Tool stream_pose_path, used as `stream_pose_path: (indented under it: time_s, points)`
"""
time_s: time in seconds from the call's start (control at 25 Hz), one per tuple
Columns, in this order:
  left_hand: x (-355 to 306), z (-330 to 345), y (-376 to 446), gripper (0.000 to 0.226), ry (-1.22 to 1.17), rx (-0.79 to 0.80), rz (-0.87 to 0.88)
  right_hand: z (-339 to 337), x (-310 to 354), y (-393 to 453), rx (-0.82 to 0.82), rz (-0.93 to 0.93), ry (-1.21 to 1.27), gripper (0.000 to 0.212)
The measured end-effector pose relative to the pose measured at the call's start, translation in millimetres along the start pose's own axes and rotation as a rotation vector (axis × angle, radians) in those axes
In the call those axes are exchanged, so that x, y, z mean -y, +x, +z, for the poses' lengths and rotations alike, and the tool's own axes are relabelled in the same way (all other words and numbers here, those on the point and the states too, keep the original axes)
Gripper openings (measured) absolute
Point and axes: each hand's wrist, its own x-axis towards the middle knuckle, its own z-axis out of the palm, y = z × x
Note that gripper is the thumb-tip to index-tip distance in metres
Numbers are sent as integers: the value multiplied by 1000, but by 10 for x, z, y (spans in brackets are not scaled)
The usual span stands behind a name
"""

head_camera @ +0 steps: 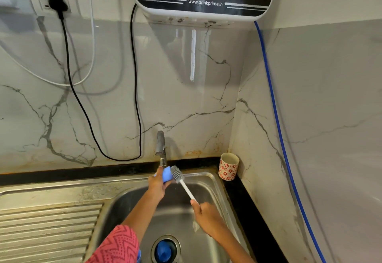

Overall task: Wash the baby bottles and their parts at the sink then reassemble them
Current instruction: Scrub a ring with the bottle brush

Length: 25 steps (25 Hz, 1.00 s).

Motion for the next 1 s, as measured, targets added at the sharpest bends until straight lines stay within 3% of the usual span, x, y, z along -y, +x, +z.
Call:
stream_pose_path:
  time_s: [0.2,0.44,0.72,0.8,1.0]
  points:
    - [-41,29,-33,26,118,56,-51,-61,-30,38,-88,-20,-55,52]
    - [-5,-20,-67,23,142,87,-68,-64,-120,63,-73,40,12,52]
    - [128,-72,-34,45,-9,62,-127,187,-128,68,-14,68,53,51]
    - [97,-100,-36,45,-6,117,-152,213,-118,64,-29,87,111,52]
    - [-53,-105,-221,39,521,427,-140,175,-146,127,-54,165,231,49]
